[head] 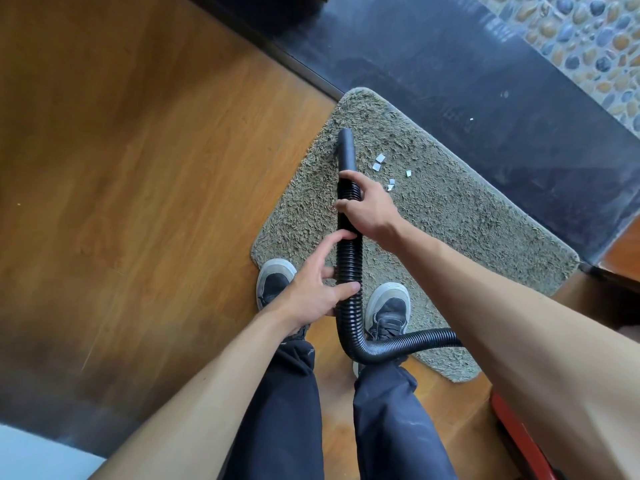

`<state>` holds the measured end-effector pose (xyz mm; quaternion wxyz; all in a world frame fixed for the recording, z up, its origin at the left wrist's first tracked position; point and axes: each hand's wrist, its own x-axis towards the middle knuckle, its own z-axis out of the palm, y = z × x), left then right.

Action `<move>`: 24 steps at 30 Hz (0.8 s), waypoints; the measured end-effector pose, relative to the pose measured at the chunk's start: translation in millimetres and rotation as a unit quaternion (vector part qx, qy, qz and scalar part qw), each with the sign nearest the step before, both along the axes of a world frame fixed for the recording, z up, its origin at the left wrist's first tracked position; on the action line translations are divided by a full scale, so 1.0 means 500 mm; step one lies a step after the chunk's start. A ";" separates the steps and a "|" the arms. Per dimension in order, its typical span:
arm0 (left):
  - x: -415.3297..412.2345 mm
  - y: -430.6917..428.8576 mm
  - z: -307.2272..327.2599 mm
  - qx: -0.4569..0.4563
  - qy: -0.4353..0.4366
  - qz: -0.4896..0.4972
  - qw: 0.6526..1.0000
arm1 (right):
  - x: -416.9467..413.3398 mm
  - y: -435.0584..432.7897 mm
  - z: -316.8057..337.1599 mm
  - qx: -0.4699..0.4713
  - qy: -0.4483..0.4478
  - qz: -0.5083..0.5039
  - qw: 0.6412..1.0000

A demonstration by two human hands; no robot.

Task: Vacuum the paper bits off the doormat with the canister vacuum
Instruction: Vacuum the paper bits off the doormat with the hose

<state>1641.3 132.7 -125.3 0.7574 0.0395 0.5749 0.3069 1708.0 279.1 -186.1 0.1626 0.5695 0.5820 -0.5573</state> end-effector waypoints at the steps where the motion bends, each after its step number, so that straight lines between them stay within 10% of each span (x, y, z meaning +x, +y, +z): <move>1: 0.002 0.003 -0.001 0.004 0.001 -0.006 1.000 | 0.007 0.002 0.000 -0.001 -0.001 -0.011 1.000; 24: 0.061 0.000 0.005 0.008 -0.026 -0.069 0.997 | 0.125 -0.018 0.001 -0.033 -0.045 -0.073 0.996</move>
